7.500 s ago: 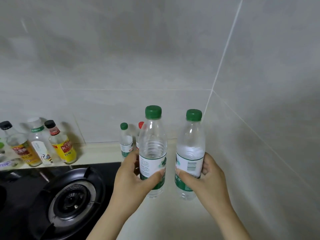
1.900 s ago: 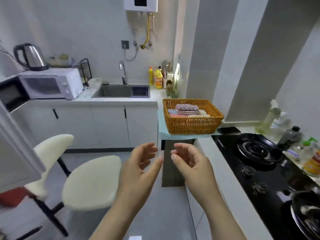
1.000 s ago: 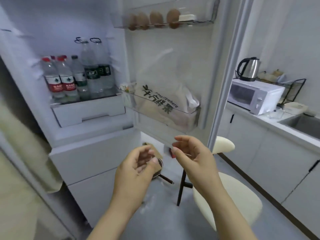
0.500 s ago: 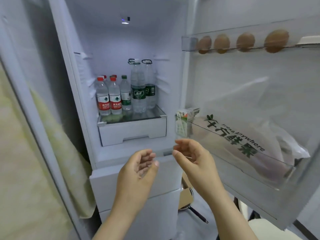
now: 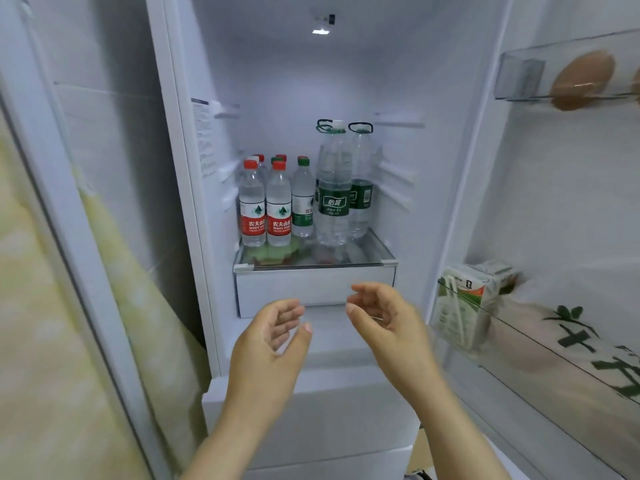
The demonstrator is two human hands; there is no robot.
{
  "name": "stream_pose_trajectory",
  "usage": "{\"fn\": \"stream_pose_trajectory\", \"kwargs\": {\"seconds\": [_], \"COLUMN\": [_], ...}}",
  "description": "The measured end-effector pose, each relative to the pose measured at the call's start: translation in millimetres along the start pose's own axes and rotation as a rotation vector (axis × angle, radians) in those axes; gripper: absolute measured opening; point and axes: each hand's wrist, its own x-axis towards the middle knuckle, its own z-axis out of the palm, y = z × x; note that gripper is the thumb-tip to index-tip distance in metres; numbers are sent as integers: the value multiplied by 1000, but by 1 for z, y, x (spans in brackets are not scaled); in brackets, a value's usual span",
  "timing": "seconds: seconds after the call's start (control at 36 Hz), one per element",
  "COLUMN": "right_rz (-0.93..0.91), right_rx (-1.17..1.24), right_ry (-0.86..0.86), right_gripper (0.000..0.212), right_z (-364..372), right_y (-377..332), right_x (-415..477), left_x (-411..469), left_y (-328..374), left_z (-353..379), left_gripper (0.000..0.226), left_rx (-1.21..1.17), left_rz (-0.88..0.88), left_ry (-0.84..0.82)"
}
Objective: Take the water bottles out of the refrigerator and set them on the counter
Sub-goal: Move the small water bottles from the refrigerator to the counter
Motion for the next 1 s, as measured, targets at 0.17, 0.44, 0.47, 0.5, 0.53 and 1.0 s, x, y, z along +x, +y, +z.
{"fn": "stream_pose_trajectory", "kwargs": {"seconds": [0.17, 0.44, 0.47, 0.5, 0.53, 1.0], "right_rz": [-9, 14, 11, 7, 8, 75], "right_rx": [18, 36, 37, 33, 29, 26], "right_ry": [-74, -159, -160, -158, -155, -122], "right_gripper": [24, 22, 22, 23, 23, 29], "right_z": [15, 43, 48, 52, 57, 119], "right_y": [22, 62, 65, 69, 72, 108], "right_x": [61, 138, 146, 153, 160, 255], "left_x": [46, 115, 123, 132, 140, 263], "left_y": [-12, -44, -47, -51, -55, -122], "left_z": [5, 12, 10, 7, 5, -8], "left_gripper": [30, 30, 31, 31, 31, 50], "left_rx": [30, 41, 45, 49, 55, 66], "left_rz": [-22, -81, -79, -78, -80, -99], "left_ry": [102, 194, 198, 197, 192, 179]}}
